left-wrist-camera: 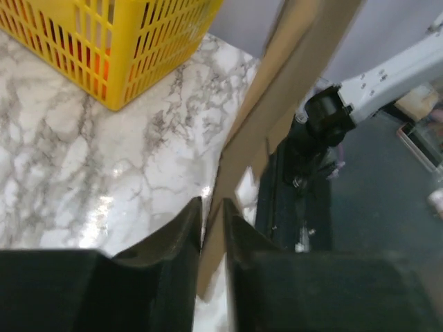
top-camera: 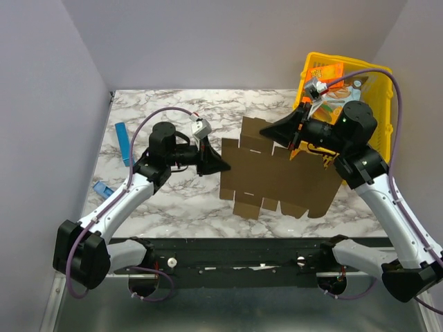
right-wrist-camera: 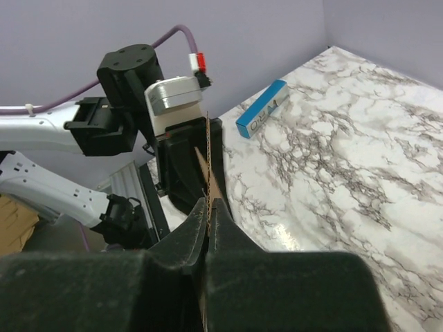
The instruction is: Fold the paper box
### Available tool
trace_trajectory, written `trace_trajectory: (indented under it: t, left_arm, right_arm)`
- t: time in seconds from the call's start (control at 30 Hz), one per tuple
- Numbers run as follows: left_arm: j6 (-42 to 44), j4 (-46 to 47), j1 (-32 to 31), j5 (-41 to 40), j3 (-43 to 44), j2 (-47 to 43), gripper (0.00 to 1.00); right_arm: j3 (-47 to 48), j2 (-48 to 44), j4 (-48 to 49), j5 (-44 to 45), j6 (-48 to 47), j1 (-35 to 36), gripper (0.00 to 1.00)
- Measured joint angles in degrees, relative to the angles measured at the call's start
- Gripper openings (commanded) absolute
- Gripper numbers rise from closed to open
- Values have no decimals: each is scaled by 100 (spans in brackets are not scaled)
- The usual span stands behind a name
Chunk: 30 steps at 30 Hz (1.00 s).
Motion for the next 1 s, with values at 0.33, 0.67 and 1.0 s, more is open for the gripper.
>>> trace_trajectory:
  t: [0.33,0.67,1.0]
  left_arm:
    - [1209,-1768,-42,9,789,264,0]
    - [3379,-5263,-42,-323,3615,1786,0]
    - [3963,-6990,-157,-662,4750,2306,0]
  right_arm:
    - [-581,-243,-15,756,-197,-103,96]
    - [-557,-597,-369,1515,-2000,-205,98]
    - [1591,188,-1257,1045,-3447,-208,93]
